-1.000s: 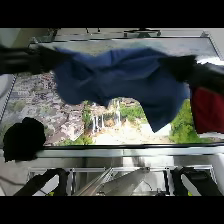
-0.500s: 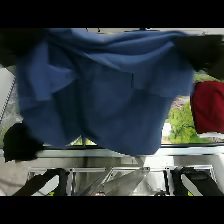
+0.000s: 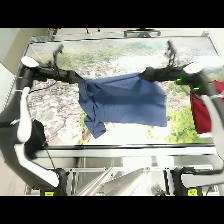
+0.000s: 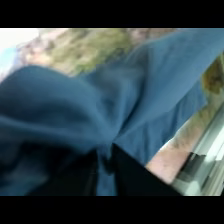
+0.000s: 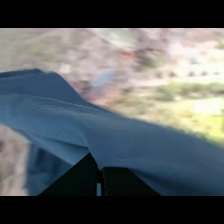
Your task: Fold the shirts.
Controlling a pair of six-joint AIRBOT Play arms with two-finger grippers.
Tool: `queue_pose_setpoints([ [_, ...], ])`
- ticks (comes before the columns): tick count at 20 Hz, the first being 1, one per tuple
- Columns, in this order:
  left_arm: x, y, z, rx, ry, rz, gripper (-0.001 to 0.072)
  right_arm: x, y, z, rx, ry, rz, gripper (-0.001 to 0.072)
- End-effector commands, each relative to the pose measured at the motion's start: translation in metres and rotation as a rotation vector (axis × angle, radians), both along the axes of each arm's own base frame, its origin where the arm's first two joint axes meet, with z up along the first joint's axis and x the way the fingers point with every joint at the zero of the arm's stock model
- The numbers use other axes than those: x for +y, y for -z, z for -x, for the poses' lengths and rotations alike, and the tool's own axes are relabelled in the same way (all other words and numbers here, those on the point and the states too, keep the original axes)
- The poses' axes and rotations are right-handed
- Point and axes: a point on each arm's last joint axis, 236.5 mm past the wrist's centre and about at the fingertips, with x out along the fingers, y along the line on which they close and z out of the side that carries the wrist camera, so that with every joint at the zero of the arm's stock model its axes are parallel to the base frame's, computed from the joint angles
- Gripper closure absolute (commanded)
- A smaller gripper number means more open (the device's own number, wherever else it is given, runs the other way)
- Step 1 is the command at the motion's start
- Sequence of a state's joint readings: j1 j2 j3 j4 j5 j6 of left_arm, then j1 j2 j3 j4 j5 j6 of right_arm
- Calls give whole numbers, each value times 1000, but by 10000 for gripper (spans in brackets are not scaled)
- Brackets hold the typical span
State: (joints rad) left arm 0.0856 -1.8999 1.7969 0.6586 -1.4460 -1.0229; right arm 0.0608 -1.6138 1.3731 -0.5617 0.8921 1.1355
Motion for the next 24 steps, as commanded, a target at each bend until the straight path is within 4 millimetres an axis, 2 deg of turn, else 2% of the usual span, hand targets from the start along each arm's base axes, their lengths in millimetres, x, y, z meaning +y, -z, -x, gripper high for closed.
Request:
queue_pose_setpoints([
  [1,26,66,-21,151,-30,63,238,-15,97,-29,121,92,0,449],
  [2,36,64,-28,143,-42,66,42,-19,97,-34,116,106,-27,285],
  [4,58,53,-28,172,-70,46,24,-34,79,-37,96,103,-63,267],
  [5,67,48,-22,206,-77,37,24,-44,66,-32,90,76,-78,268],
  [8,74,44,16,325,-68,64,24,-86,29,-3,90,-6,-98,272],
  [12,47,58,99,526,0,115,24,-155,25,36,201,2,-86,276],
  [13,37,65,111,533,-17,113,25,-166,24,43,219,5,-102,277],
  [15,18,76,134,503,-20,89,162,-180,29,57,266,17,-135,279],
  [16,9,81,141,483,-23,69,168,-187,36,63,290,28,-137,280],
  [18,-9,92,145,431,-40,21,168,-193,54,74,335,45,-126,280],
  [21,-33,112,153,409,-38,-33,168,-187,71,88,369,27,-129,279],
  [24,-37,128,173,446,3,-111,168,-186,75,92,377,20,-132,279],
])
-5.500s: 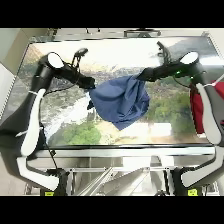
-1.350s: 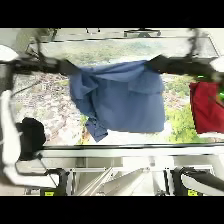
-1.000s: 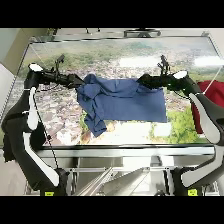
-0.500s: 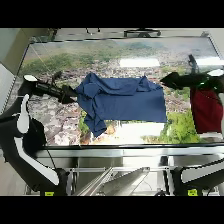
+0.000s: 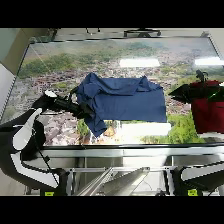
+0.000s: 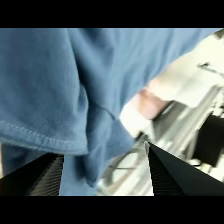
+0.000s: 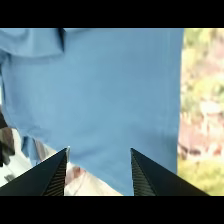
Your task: Fold the shirts.
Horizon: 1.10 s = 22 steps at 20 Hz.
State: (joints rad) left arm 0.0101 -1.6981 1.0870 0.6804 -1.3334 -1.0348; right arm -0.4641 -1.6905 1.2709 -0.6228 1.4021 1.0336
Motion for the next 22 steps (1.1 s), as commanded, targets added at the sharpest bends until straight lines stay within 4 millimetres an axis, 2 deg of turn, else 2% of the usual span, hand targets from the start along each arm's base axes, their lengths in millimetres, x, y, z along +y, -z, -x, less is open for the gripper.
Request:
queue_pose_setpoints([
  [1,-3,23,11,-5,21,-99,168,0,8,8,9,-13,3,280],
  [5,1,31,-19,-89,-73,-137,177,2,16,7,21,-11,8,279],
  [7,-1,27,-27,-107,-101,-125,475,7,27,14,56,-17,-6,279],
  [8,0,26,-30,-119,-96,-131,538,8,35,19,75,-19,4,280],
  [11,-1,13,-46,-166,-98,-126,558,7,60,39,146,-35,54,280],
  [14,-2,5,-51,-181,-86,-116,573,3,70,50,199,-34,78,281],
  [15,-3,3,-49,-179,-75,-111,685,2,71,51,201,-37,85,281],
  [17,-4,0,-49,-177,-65,-103,682,2,74,53,215,-31,92,281],
  [22,-6,-2,-42,-161,-39,-88,680,21,94,68,263,-43,98,280],
])
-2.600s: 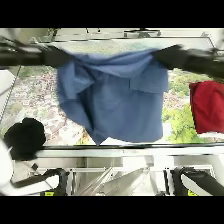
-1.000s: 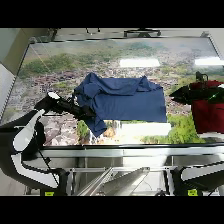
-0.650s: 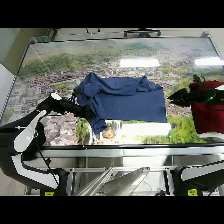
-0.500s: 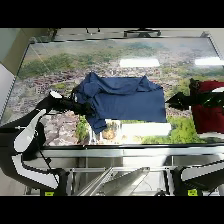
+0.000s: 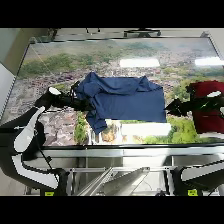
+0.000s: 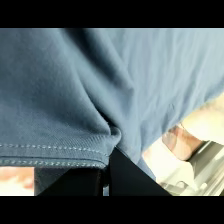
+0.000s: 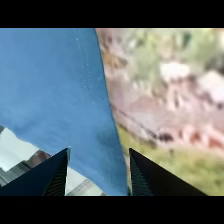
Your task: Fold the shirts.
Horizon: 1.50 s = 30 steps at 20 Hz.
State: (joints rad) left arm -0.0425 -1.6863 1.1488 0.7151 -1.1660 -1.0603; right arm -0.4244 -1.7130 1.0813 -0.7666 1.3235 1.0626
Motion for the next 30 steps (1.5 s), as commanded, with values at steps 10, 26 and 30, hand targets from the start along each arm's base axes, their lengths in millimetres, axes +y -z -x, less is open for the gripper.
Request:
queue_pose_setpoints([
  [10,15,-70,-15,-57,-77,241,680,87,-26,4,-52,-124,-157,695],
  [26,107,-611,234,-1581,97,997,680,92,-610,146,-1733,131,162,695],
  [30,149,-579,183,-1517,-204,716,679,75,-607,133,-1714,186,221,695],
])
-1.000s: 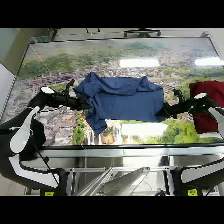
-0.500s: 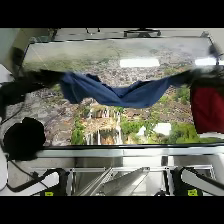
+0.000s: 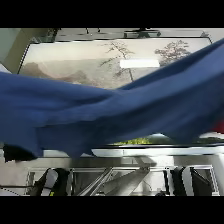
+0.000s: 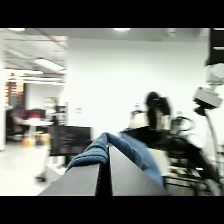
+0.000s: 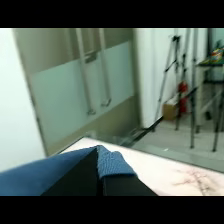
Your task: Fold the shirts.
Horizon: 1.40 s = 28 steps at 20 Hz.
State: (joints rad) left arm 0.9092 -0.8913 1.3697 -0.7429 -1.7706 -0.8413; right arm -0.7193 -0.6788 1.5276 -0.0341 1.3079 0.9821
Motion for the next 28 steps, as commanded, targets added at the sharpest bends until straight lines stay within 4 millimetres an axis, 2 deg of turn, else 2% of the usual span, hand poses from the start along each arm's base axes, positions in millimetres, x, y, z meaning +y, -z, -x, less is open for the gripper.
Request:
queue_pose_setpoints([
  [1,28,32,-42,176,-232,-29,679,-17,-1,-10,7,76,-23,695],
  [3,26,83,-88,347,-254,-95,678,-35,32,-37,123,55,-52,695],
  [4,18,112,-112,427,-234,-137,678,-40,55,-53,194,33,-71,695],
  [5,9,138,-136,504,-214,-171,678,-43,86,-73,284,14,-85,695],
  [7,-12,201,-183,668,-183,-261,677,-46,166,-111,489,10,-70,695],
  [10,-52,297,-243,847,-133,-376,675,-44,294,-162,745,36,-45,696],
  [11,-59,328,-263,905,-147,-390,675,-48,337,-180,820,69,-43,696],
  [12,-61,361,-285,965,-179,-399,675,-55,377,-196,888,108,-45,696],
  [14,-55,417,-319,1049,-221,-440,675,-69,443,-224,1009,157,-81,696],
  [16,-51,453,-343,1098,-197,-457,675,-77,497,-246,1114,166,-118,696],
  [18,-46,480,-368,1124,-184,-454,684,-79,531,-268,1173,146,-148,696],
  [19,-45,490,-378,1129,-182,-453,684,-80,538,-283,1179,138,-182,696],
  [21,-39,500,-398,1117,-190,-452,686,-78,535,-312,1158,98,-240,696],
  [23,-31,508,-410,1128,-201,-477,692,-75,522,-331,1135,48,-240,696],
  [25,-26,519,-407,1173,-198,-569,693,-71,512,-333,1128,6,-219,696],
  [28,-14,521,-392,1198,-213,-752,693,-70,520,-318,1169,-31,-148,696],
])
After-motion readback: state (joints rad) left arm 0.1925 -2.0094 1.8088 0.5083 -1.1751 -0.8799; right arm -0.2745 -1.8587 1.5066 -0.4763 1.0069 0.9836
